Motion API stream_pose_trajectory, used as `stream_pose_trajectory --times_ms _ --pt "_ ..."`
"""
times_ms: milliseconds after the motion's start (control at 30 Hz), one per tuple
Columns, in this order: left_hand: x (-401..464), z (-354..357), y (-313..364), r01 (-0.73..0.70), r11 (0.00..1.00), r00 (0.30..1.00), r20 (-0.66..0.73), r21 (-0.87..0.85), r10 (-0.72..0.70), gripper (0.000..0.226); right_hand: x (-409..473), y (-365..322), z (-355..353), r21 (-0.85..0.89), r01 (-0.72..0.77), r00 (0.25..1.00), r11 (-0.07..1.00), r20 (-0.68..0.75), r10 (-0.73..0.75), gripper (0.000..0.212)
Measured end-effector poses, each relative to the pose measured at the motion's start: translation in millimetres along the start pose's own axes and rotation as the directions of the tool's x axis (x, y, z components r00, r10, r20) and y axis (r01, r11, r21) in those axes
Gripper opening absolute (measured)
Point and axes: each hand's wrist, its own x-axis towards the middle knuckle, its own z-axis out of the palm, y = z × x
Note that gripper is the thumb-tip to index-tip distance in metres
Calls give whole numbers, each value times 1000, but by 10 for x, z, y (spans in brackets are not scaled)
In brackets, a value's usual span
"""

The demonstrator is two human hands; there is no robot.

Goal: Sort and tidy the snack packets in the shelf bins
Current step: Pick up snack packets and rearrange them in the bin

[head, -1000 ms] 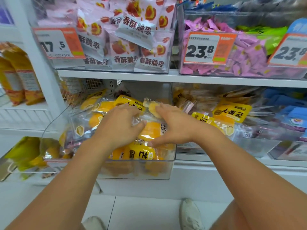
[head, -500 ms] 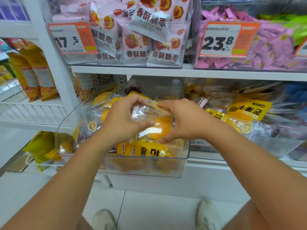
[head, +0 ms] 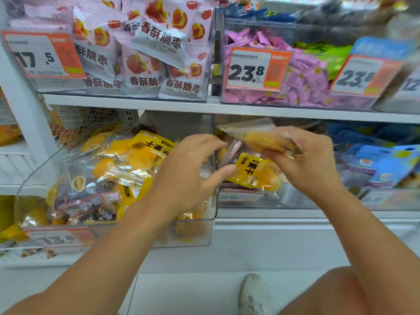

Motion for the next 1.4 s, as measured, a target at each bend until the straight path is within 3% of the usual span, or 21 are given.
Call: stream_pose_trajectory --times_ms 100,167,233,300,333,400,467,533,633,700,800,867,933,1133,1233,1300,1400 --pt "53 194 101 -27 994 975 224 104 3 59 -28 344 -79 -472 27 999 881 49 -4 27" --pt "61 291 106 -2 991 954 298 137 -40 63 44 482 -3 -614 -82 995 785 -9 96 31" --pt "68 331 107 35 988 938 338 147 -83 66 105 637 141 -682 -66 952 728 176 251 40" --pt "83 343 113 45 985 928 358 165 -102 64 130 751 211 -688 8 820 726 419 389 59" --pt "92 342 112 54 984 926 360 172 -114 63 144 746 182 -657 -12 775 754 470 422 69" --pt "105 347 103 61 979 924 360 193 -128 64 119 650 44 -563 -81 764 822 495 414 83" --pt "117 366 75 44 977 920 374 208 -121 64 21 496 -92 -526 -14 769 850 538 345 100" --pt "130 391 43 22 977 911 399 210 -107 61 -115 379 -126 -549 105 694 829 637 334 118" --pt "129 417 5 2 976 912 400 217 -91 51 -207 416 -17 -565 135 619 814 689 376 119" --pt "115 398 13 -21 977 921 385 212 -64 49 -184 426 32 -559 107 644 823 669 371 113" --pt "95 358 84 -135 971 915 400 200 45 65 -106 445 84 -539 39 711 841 607 356 90" --pt "105 366 163 -143 963 902 431 227 32 73 -24 525 130 -545 34 793 838 525 309 69" --pt "134 415 217 -144 939 889 458 313 -17 68 77 650 157 -595 31 847 803 443 295 57" --pt "190 460 337 -120 869 867 476 481 -144 45 120 826 339 -720 68 888 690 358 287 61" --pt "236 472 326 -99 870 849 497 482 -179 28 58 667 324 -723 78 850 686 408 333 67" --pt "269 502 280 -100 868 838 512 485 -189 23 -12 498 215 -668 52 835 743 437 335 68" --pt "292 565 207 -89 868 848 494 489 -191 28 -106 323 25 -488 -10 904 873 368 216 54"
